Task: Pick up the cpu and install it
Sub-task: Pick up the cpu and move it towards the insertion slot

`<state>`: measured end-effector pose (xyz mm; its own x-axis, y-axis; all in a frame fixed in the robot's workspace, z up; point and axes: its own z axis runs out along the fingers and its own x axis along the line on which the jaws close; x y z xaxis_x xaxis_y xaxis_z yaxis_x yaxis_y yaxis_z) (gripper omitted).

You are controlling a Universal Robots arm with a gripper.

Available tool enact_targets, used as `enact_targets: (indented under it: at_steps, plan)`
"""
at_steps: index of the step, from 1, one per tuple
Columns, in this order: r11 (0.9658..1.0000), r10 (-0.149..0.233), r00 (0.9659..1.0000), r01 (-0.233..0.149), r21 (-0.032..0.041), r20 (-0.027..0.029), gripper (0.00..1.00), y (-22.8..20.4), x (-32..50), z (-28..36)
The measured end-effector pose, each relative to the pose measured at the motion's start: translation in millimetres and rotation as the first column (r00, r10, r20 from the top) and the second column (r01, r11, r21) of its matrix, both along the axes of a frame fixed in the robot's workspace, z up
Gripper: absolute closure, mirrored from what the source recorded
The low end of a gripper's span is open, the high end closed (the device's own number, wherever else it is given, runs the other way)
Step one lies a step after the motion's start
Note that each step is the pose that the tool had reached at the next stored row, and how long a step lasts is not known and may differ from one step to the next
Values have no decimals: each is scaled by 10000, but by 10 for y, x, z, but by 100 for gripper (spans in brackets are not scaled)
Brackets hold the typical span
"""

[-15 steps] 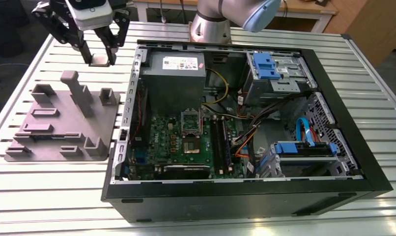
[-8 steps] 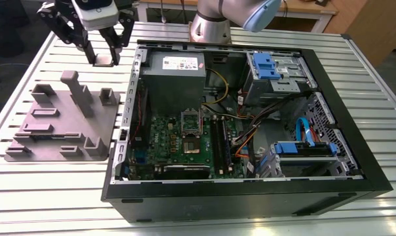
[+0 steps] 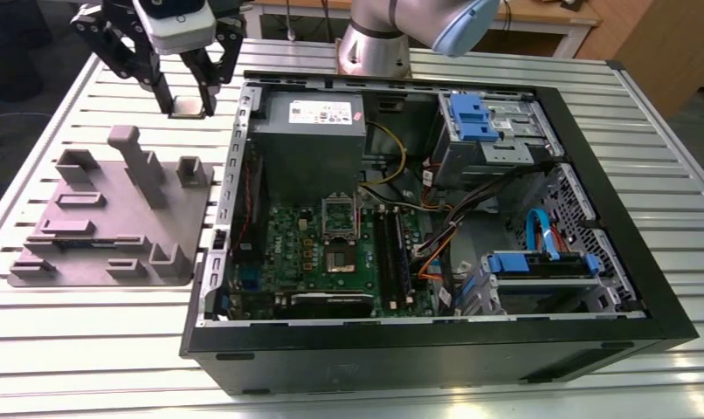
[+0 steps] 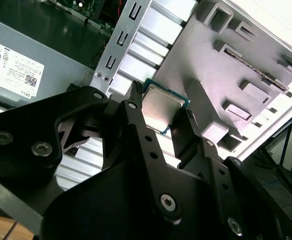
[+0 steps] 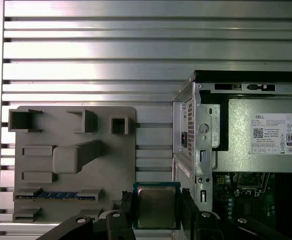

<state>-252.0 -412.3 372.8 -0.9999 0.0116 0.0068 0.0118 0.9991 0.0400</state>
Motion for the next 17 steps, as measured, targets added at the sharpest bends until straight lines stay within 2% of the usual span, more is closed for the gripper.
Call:
enact_targets:
  at_steps: [9, 17]
  plan:
    - [10000, 0, 10000, 0, 0, 0, 53, 0, 21, 0]
    - [10000, 0, 10000, 0, 0, -1, 53, 0, 78, 0]
